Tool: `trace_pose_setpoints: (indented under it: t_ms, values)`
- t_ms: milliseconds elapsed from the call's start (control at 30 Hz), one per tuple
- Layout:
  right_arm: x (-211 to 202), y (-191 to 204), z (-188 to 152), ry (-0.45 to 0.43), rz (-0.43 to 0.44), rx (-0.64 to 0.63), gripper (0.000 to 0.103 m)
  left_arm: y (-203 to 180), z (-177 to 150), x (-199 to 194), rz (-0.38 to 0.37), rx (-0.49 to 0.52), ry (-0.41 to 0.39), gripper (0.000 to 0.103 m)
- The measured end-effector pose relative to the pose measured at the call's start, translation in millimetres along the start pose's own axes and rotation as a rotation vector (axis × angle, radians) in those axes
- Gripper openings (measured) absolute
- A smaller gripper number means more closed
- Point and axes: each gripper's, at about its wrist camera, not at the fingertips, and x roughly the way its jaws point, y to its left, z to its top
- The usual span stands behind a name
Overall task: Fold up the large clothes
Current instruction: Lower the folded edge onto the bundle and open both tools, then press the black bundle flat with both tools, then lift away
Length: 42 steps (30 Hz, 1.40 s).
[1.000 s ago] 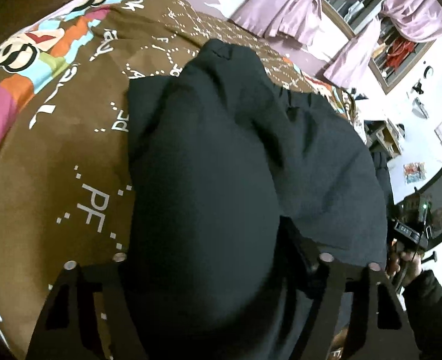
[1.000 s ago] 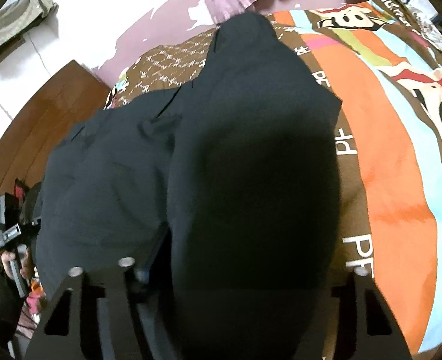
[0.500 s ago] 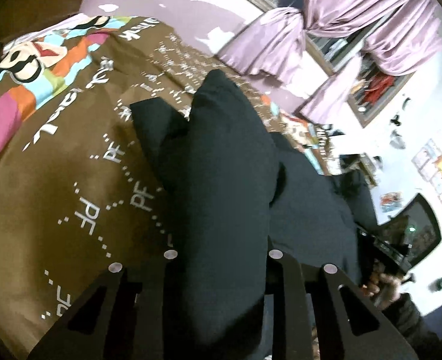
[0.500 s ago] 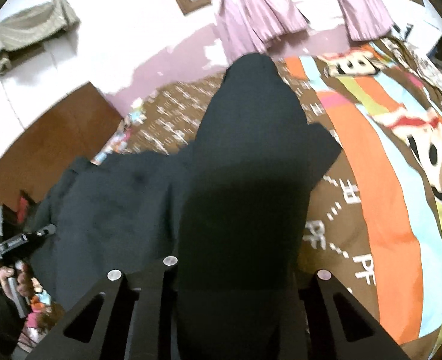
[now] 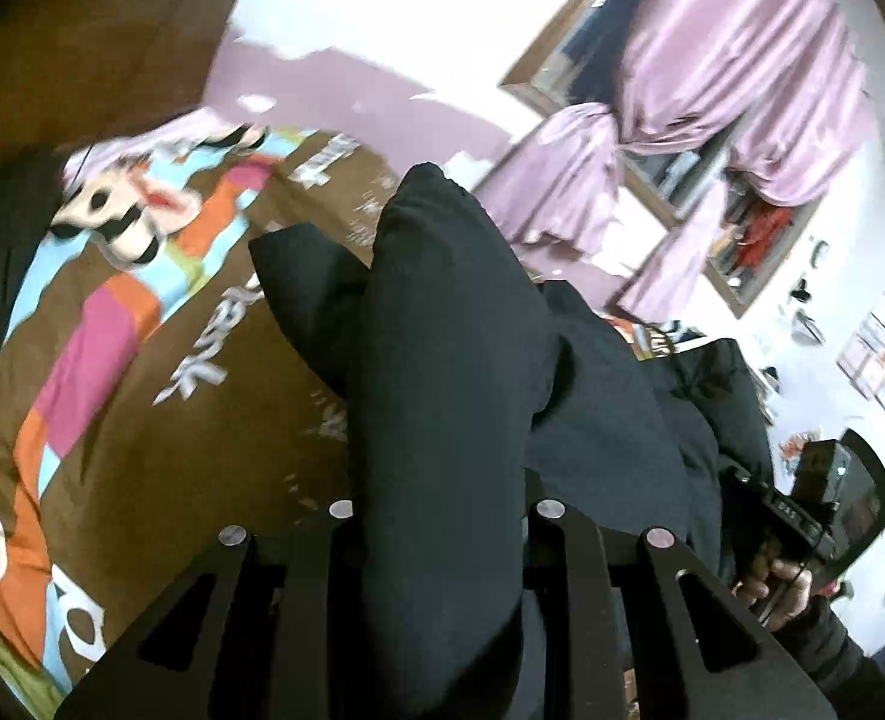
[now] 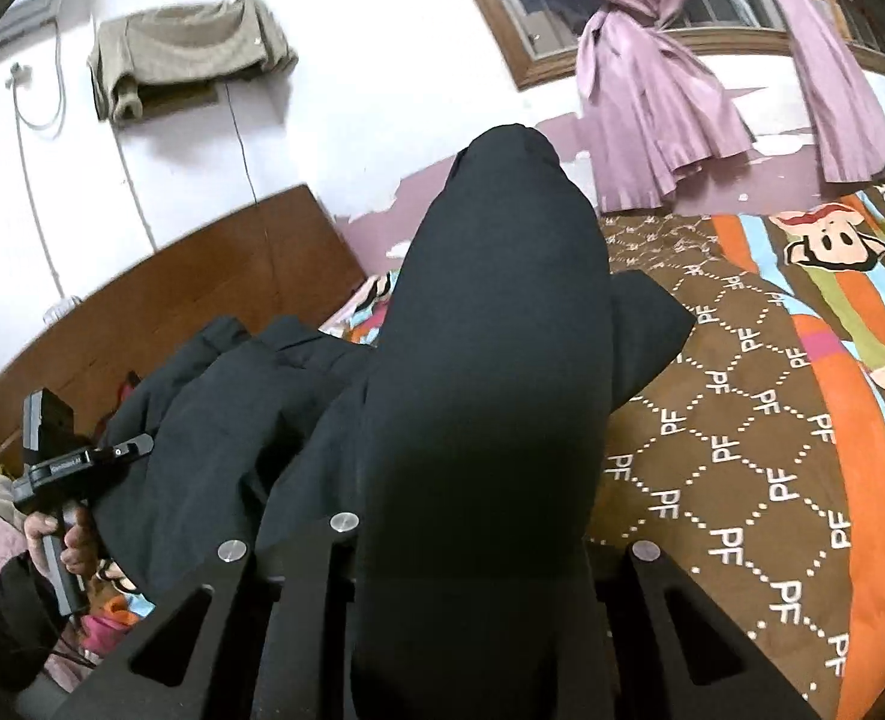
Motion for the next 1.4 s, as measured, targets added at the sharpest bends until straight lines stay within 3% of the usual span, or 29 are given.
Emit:
trace_pose_setpoints:
  t_ms: [100,200,267,367,467,533,567,600,667,733,933,967,1000,1067,1233,1400]
  values:
    - [28,-3,-10,0.065,-0.021,-0.007,0.018,35,-15,20,0.042,-0.071,0.050,0.019]
    - [51,-29,-34,0.161,-0.092,0.036,0.023,58,-28,27,0.026,-0.125,0.060,0.023]
    - [57,-47,-44,0.203,-0.129,0.076,0.026,61,-28,26,0.028,-0.100,0.060,0.025]
    - [59,-62,-52,0.216,-0.129,0.129,0.033,48,-27,27,0.096,-0.023,0.062,0.033]
    - [63,-63,-54,0.236,-0.178,0.122,0.046,41,-31,31,0.159,0.005,0.064,0.042]
    - [63,-62,-55,0.232,-0.218,0.134,0.075,44,-34,34,0.188,-0.015,0.066,0.053]
    - [63,-60,-57,0.231,-0.261,0.135,0.081,47,-35,34,0.220,-0.029,0.064,0.062]
    - [65,-58,-57,0.235,-0.290,0.127,0.085,49,-36,35,0.258,-0.044,0.062,0.069]
    - [68,-52,-61,0.247,-0.372,0.088,0.087,50,-37,35,0.323,-0.047,0.047,0.070]
    - [67,-48,-64,0.242,-0.407,0.075,0.096,44,-38,33,0.409,-0.026,0.017,0.071]
    - [56,-42,-60,0.157,-0.424,0.121,0.103,18,-43,30,0.567,0.115,-0.071,0.073]
    - [50,-38,-57,0.122,-0.441,0.119,0.103,14,-43,28,0.577,0.134,-0.082,0.078]
    - [46,-35,-55,0.103,-0.450,0.113,0.103,8,-44,27,0.582,0.147,-0.092,0.090]
    - [37,-26,-48,0.063,-0.457,0.087,0.103,1,-46,25,0.575,0.159,-0.103,0.097]
    - [11,6,-34,-0.009,-0.458,0.001,0.103,-19,-50,12,0.543,0.152,-0.146,0.098]
    - [-8,33,-24,-0.019,-0.406,-0.026,0.103,-39,-47,-10,0.515,0.156,-0.194,0.100]
